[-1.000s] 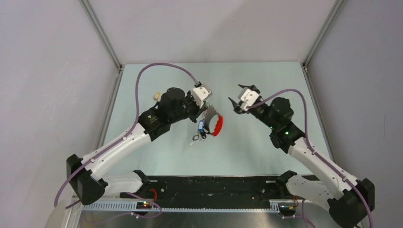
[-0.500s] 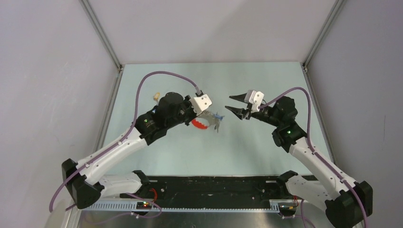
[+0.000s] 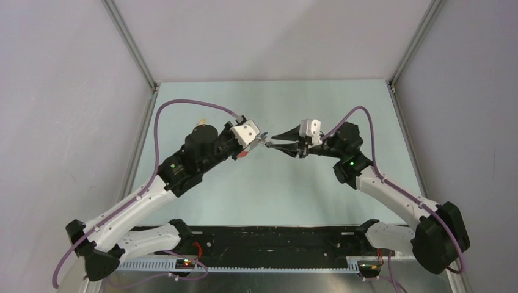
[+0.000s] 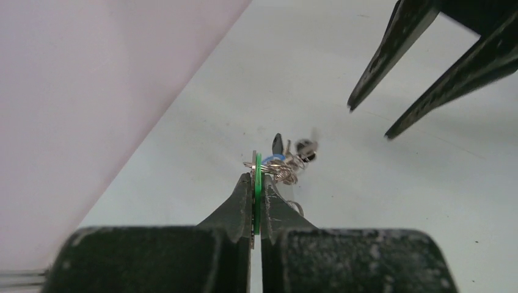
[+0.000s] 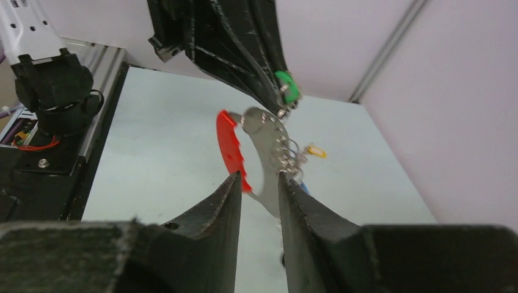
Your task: Remove the keys from the keyring
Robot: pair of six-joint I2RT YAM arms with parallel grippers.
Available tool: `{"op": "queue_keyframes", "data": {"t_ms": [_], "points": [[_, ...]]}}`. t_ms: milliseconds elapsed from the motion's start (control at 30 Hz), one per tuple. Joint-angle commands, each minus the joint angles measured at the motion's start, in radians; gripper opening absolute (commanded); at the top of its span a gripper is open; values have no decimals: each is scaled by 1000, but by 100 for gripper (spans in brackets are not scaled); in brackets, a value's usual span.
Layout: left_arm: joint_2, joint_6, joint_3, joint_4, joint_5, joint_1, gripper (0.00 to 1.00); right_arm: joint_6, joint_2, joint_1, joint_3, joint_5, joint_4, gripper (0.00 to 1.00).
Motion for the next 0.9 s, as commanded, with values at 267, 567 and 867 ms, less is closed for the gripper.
{"op": "queue_keyframes", "data": {"t_ms": [267,567,867], "points": [[-70,-49,-33,137,137,-5,0,68,144,96,-1,38,364,28],[-90,-53,-50,162,190,-5,0,113,187,102,7,41,446,27],[-93,-53,-56,169,197,-6,0,148,205,103,12,36,484,16]]}}
